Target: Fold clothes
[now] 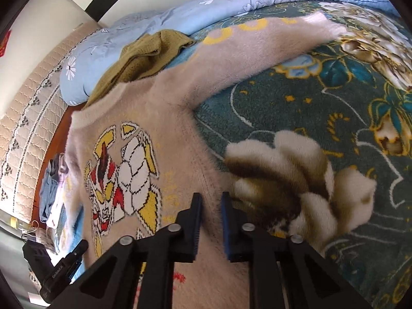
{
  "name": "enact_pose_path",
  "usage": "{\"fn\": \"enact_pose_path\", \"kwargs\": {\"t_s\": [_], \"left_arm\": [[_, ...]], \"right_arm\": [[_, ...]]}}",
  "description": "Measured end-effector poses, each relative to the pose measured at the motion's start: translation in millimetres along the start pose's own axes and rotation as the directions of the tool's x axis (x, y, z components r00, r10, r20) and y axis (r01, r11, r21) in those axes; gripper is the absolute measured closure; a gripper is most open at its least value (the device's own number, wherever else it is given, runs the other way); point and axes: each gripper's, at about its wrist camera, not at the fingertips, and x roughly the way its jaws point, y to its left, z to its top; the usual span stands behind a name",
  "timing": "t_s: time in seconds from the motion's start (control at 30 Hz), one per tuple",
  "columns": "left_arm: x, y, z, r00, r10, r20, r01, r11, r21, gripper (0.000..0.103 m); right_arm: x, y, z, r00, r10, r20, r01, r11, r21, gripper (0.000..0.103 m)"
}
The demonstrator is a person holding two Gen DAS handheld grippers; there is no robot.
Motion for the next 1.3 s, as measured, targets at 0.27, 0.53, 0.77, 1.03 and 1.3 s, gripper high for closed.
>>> {"fn": "enact_pose_path", "kwargs": {"t_s": [0.27,0.53,0.77,1.03,1.3], "left_arm": [[-17,-1,5,0.999,0.021,0.043,-0.021,1.0,0.007,0.089],[-30,-2,10,0.987,0.133,0.095,-0.139,0.989,0.053,0.085],[-52,-9,18,0.972,0.123,0.202,-0.147,0.983,0.11,0.071],[-15,-35,4,0.991,0.062,0.121,-0.086,0.975,0.205,0.069],[5,-32,3,0.997,0.014,0.08,-0.031,0.977,0.212,0.064]], "right_arm": [[-15,28,-26,0.997,0.036,-0.067,-0.042,0.995,-0.093,0.092],[-20,-4,0,0.994,0.108,0.0,-0.108,0.994,0.032,0.086],[-38,-57,57,0.965,0.085,0.248,-0.144,0.963,0.229,0.079],[-18,-130,104,0.942,0.012,0.335,-0.202,0.818,0.539,0.06],[4,-146,144,0.939,-0.052,0.34,-0.172,0.785,0.596,0.054]]}}
